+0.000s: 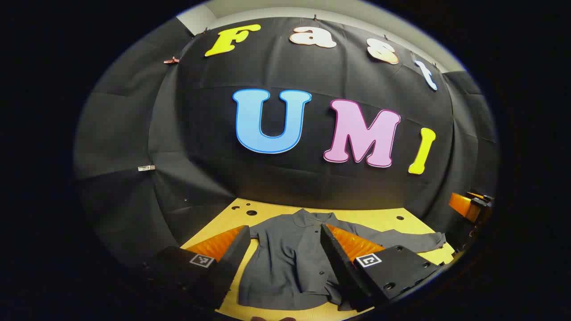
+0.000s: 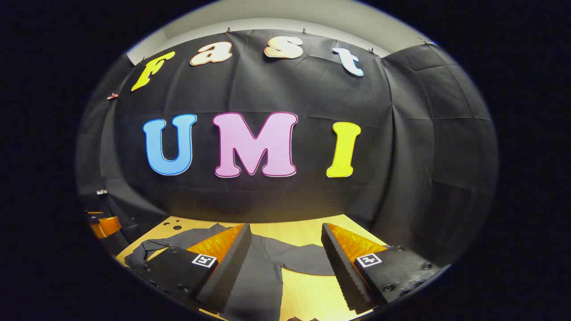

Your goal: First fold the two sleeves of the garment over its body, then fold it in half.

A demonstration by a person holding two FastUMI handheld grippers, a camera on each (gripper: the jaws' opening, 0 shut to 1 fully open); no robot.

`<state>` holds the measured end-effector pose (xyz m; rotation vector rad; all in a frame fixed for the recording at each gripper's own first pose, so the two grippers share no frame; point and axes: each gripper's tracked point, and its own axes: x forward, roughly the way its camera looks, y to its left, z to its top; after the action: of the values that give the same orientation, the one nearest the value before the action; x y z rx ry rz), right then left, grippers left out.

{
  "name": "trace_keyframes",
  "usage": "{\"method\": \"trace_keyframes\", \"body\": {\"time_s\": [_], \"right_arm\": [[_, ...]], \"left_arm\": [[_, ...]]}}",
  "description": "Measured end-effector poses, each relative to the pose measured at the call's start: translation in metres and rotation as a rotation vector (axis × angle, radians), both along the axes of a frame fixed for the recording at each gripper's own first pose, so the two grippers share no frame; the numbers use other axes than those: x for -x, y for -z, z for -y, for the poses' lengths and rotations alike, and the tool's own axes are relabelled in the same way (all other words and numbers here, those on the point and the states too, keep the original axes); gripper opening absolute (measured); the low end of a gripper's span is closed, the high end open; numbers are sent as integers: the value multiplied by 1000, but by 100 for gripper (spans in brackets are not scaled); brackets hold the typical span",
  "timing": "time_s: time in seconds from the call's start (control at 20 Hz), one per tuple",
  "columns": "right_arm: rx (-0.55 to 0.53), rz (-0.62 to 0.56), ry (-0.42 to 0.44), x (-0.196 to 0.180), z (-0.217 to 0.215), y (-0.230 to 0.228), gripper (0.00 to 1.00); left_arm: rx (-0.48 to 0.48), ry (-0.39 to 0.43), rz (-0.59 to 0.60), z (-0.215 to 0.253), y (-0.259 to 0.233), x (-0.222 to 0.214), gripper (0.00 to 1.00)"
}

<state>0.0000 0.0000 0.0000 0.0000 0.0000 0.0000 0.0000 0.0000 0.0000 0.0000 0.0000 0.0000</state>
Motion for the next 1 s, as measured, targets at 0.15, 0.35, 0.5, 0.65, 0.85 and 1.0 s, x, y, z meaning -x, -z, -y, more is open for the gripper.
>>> {"method": "trace_keyframes", "body": {"time_s": [0.15, 0.35, 0.5, 0.65, 0.85, 1.0], "right_arm": [[5, -8, -15, -12, -5, 2, 98], [-4, -28, -37, -21, -13, 8, 98], [21, -26, -36, -29, -14, 11, 98], [18, -50, -45, -34, -18, 19, 98], [1, -104, -71, -44, -28, 34, 98], [4, -103, -70, -50, -26, 33, 98]], "left_arm": [[5, -16, 1, -6, -1, -12, 99], [-15, -92, -1, -22, 1, -24, 99], [26, -89, -24, -19, 6, -30, 99], [10, -82, -29, -19, 10, -35, 99], [-8, -72, -24, -17, 10, -40, 99], [-7, -75, -24, -15, 7, -43, 99]]}}
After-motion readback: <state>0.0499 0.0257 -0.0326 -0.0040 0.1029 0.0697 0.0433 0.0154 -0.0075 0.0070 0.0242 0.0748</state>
